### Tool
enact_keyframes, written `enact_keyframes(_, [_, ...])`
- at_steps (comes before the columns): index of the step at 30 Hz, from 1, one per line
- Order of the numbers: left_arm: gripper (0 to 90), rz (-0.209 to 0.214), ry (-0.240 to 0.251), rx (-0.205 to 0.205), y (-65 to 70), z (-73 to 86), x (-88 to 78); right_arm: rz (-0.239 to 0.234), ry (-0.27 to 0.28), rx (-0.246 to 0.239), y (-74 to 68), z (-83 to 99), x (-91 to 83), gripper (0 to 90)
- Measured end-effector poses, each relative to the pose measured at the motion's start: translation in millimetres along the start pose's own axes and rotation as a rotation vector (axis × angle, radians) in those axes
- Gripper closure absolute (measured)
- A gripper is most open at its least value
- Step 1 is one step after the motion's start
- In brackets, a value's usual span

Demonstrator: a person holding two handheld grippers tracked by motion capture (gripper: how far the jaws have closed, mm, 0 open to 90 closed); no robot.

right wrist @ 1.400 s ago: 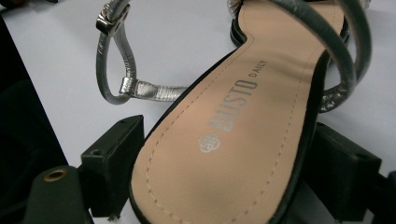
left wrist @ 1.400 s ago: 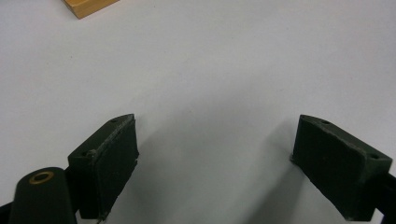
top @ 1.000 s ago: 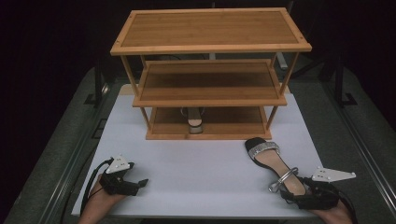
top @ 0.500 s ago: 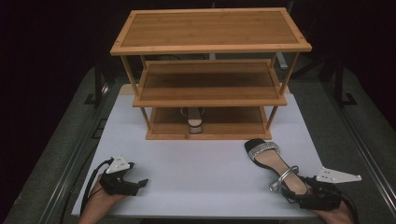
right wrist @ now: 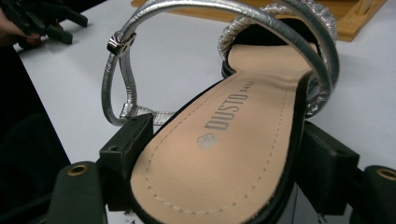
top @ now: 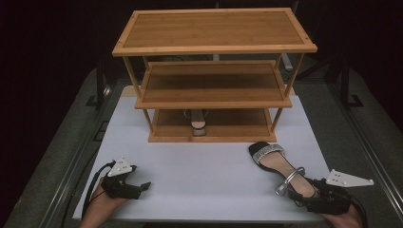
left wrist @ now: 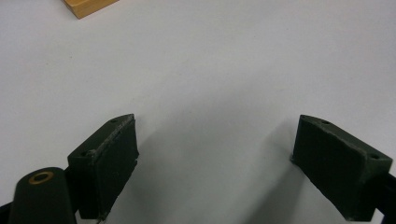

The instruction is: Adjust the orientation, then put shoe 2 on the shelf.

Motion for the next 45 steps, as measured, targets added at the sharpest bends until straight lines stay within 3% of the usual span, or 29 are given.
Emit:
enact_keyframes(3, [13.0, 0.0, 0.0, 0.0, 0.0, 0.0, 0.0, 0.003, 0.024, 0.024, -0.6, -5.9, -2.3, 26.5])
enact_keyframes(11, [13.0, 0.0, -0.001, 0.0, 0.0, 0.0, 0.0, 0.038, 0.045, 0.025, -0.5, -19.6, -2.1, 26.4])
enact_keyframes(22, [13.0, 0.0, 0.0, 0.001, -0.1, -0.1, 0.1, 0.047, 0.068, 0.008, -7.6, -43.6, 13.2, 26.4])
enact_keyframes(33, [12.9, -0.001, 0.001, 0.002, 0.0, -0.1, 0.2, 0.043, 0.08, -0.017, -15.0, -70.6, 46.8, 26.4])
enact_keyframes(36, [13.0, -0.001, 0.0, 0.002, 0.0, 0.0, 0.1, 0.046, 0.087, -0.027, -18.0, -83.3, 63.0, 26.4])
enact_keyframes(45, [13.0, -0.001, 0.001, 0.002, 0.1, -0.1, 0.2, 0.062, 0.095, -0.023, -21.4, -102.7, 94.1, 26.4])
Point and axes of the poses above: each handheld gripper's, and its own axes: x roughly forward along the jaws, z roughly out of its underside, y roughly to its right, the point moved 8 cm from there along x, roughly forward along the jaws, and after that the axes turned 11 degrees about z, right-handed, at the moved point
